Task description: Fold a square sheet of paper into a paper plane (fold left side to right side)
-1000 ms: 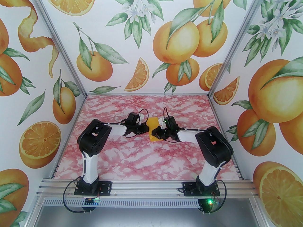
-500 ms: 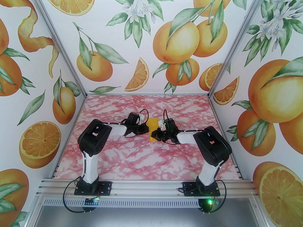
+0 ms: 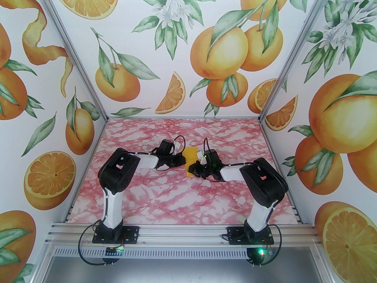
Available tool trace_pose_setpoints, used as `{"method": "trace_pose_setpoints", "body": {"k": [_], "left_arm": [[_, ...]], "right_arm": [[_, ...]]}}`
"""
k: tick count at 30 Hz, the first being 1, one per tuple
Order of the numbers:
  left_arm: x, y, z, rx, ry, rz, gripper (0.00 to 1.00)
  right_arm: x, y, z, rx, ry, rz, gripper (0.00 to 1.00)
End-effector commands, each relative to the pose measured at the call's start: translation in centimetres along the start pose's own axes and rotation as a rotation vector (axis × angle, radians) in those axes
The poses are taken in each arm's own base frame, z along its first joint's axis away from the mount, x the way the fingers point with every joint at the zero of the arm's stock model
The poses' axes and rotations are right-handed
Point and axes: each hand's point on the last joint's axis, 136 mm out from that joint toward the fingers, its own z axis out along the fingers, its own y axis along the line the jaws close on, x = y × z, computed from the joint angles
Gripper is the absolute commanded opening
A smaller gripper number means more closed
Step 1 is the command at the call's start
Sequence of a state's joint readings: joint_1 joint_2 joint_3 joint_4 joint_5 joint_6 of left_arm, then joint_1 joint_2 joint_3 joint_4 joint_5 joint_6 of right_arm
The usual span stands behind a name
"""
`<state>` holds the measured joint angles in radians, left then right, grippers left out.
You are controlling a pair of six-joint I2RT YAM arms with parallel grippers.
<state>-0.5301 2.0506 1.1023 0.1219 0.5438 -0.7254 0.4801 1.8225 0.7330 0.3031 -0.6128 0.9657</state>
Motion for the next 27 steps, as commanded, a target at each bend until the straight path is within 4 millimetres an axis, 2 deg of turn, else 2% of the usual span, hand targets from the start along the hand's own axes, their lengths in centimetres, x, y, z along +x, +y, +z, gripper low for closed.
{"method": "trace_pose_setpoints", "body": {"k": [1,14,27], "left_arm": [[-0.46,0.05,0.17,0.0,0.004,0.012,0.0],[-0.62,0.18,0.55,-0.001,0.011,0.009,0.0],[-0.5,0.61,-0.1,-0.009,0.0,0.0,0.0]], "right_arm": [[0.34,-0.63,0.58,0.005,0.003,0.007,0.06],[0.67,-1.03,0.82,0.013,0.015,0.014,0.06],[0.65,-1.04,0.79,0.015,0.016,0.011,0.06]]}}
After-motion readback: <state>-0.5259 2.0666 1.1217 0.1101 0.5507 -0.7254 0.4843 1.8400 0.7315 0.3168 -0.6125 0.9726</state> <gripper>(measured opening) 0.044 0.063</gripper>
